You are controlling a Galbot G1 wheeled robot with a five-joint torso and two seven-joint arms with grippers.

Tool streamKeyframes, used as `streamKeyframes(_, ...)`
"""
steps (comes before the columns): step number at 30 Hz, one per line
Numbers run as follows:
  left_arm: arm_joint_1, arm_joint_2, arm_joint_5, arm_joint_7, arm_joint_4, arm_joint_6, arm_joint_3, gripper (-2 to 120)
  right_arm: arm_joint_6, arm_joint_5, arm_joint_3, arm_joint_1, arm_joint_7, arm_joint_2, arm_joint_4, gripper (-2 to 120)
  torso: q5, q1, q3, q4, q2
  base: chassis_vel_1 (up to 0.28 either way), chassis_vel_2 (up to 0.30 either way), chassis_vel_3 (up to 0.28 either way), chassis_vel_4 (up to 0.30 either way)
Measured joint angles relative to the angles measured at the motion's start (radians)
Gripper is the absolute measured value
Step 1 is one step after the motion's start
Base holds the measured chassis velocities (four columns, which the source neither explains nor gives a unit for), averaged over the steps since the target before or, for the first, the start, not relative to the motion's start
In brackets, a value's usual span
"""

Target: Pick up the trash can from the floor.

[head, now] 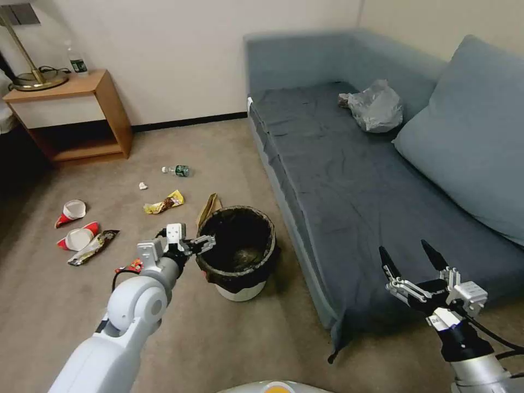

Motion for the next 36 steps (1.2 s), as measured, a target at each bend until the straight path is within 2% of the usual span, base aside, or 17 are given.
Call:
streamKeyframes(5,-0.019,-0.018,-0.022,-0.024,0.042,0.003,0.019,95,-0.001,0.0,0.005,0.002,-0.001,0.0,-0.009,100,-0.0001,0.0,0.0,0.0,0.0,0.0,0.0,0.0,0.0)
streamKeyframes(14,-0.042,-0.032,-0.023,-0.03,0.084,0.002,0.044,91,-0.001,0.0,0.011,0.003,-0.002,0.004,-0.016,100,-0.0001,0.0,0.0,0.0,0.0,0.0,0.0,0.0,0.0)
streamKeyframes(16,-0.047,-0.032,-0.022,-0.033,0.097,-0.001,0.047,81,-0.001,-0.001,0.015,0.004,-0.003,0.005,-0.021,100,-0.0001,0.0,0.0,0.0,0.0,0.0,0.0,0.0,0.0)
streamKeyframes(17,-0.047,-0.032,-0.022,-0.033,0.097,-0.001,0.047,81,-0.001,-0.001,0.015,0.004,-0.003,0.005,-0.021,100,-0.0001,0.0,0.0,0.0,0.0,0.0,0.0,0.0,0.0)
streamKeyframes(19,-0.048,-0.031,-0.022,-0.034,0.108,-0.004,0.047,69,-0.002,-0.001,0.017,0.005,-0.003,0.006,-0.024,100,0.0,0.0,0.0,0.0,0.0,0.0,0.0,0.0,0.0)
streamKeyframes(26,-0.049,-0.031,-0.022,-0.034,0.118,-0.005,0.047,52,-0.003,-0.001,0.017,0.005,-0.003,0.009,-0.023,100,-0.0001,0.0,0.0,0.0,0.0,0.0,0.0,0.0,0.0)
streamKeyframes(28,-0.049,-0.032,-0.021,-0.034,0.118,-0.005,0.046,40,-0.003,-0.001,0.017,0.003,-0.004,0.009,-0.018,100,0.0,0.0,0.0,0.0001,0.0,0.0,0.0,0.0,0.0)
streamKeyframes(36,-0.039,-0.033,-0.021,-0.035,0.117,-0.005,0.041,21,-0.002,-0.001,0.023,-0.006,-0.009,0.008,-0.006,100,-0.0001,0.0,0.0,0.0,0.0,0.0,0.0,0.0,0.0)
